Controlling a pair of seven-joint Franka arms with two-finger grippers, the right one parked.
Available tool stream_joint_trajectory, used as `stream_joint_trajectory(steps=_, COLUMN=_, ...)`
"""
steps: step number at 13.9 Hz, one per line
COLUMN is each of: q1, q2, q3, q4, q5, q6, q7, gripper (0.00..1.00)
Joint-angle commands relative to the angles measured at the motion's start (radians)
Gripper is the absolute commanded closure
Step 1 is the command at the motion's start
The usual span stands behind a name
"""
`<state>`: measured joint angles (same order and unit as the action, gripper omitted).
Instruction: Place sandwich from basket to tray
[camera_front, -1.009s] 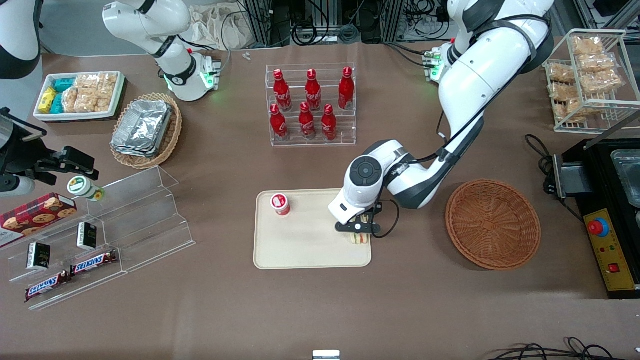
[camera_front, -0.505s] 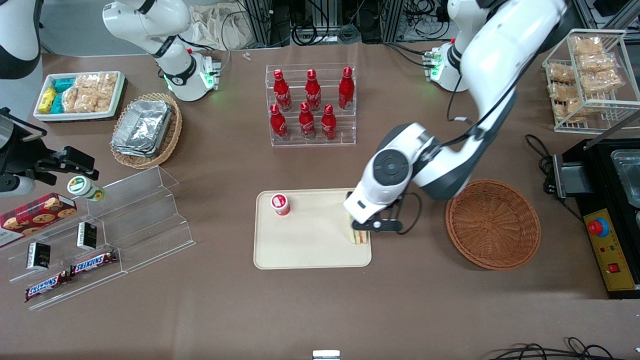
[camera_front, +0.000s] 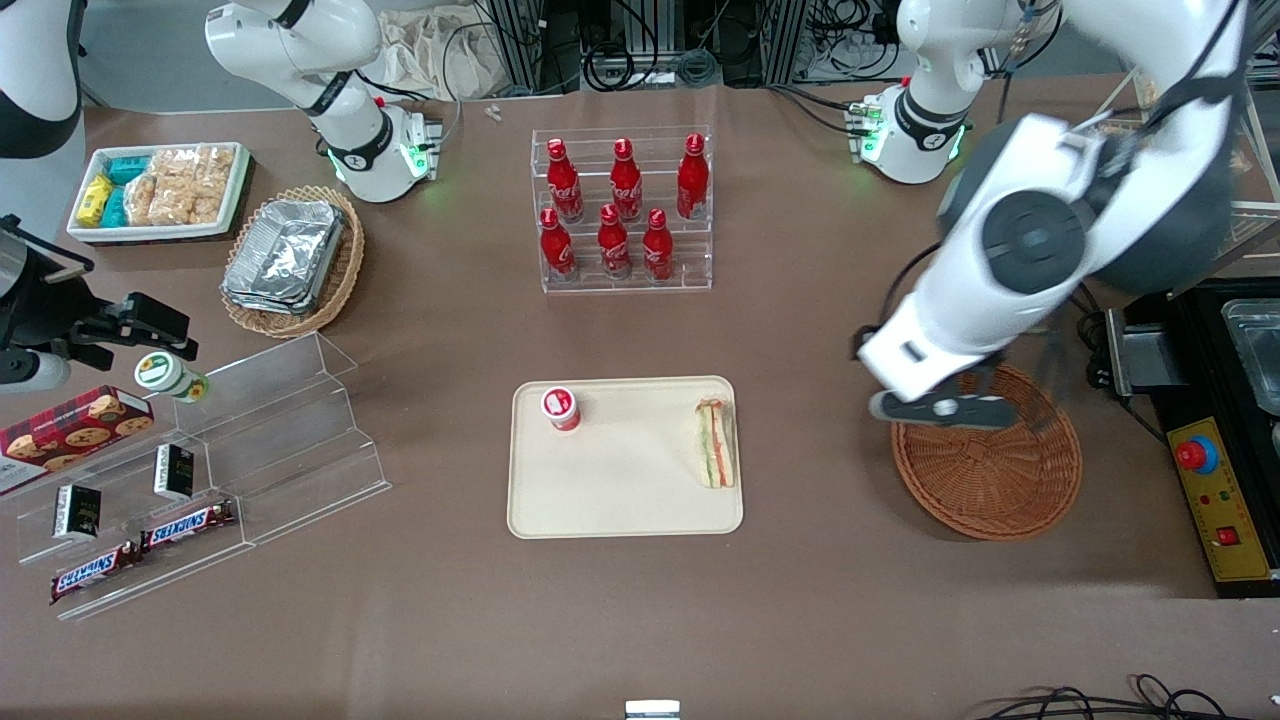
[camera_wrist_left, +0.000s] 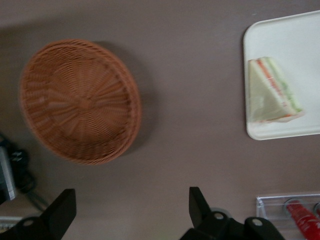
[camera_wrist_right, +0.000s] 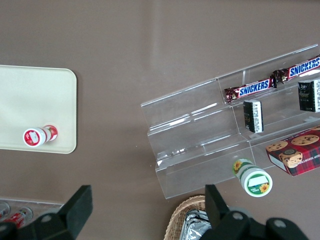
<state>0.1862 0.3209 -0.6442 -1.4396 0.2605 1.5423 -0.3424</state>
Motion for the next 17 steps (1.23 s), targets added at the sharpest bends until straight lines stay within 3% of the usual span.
stream_joint_trajectory(steps=1, q1=0.061, q2=-0.089, q3=0.001, q4=-0.030, q5=-0.012, q6=-0.051, q7=0.031, gripper=0.00)
stream_joint_trajectory(steps=5, q1=0.159, q2=-0.114, q3=-0.005, q4=-0.030, q5=-0.027, q6=-0.059, q7=0.029, gripper=0.00)
stream_joint_trajectory(steps=11, q1=0.179, q2=-0.126, q3=0.020, q4=-0.025, q5=-0.053, q6=-0.059, q7=0.029, gripper=0.00)
stream_joint_trajectory(steps=13, q1=0.077, q2=-0.149, q3=0.185, q4=-0.022, q5=-0.110, q6=-0.057, q7=0.069, gripper=0.00)
stream_joint_trajectory(steps=15, q1=-0.128, q2=-0.190, q3=0.483, q4=-0.027, q5=-0.193, q6=-0.050, q7=0.159, gripper=0.00)
stream_joint_trajectory(steps=16, q1=-0.204, q2=-0.195, q3=0.588, q4=-0.027, q5=-0.213, q6=-0.050, q7=0.181, gripper=0.00)
stream_joint_trajectory(steps=17, q1=-0.223, q2=-0.201, q3=0.624, q4=-0.028, q5=-0.224, q6=-0.050, q7=0.196, gripper=0.00)
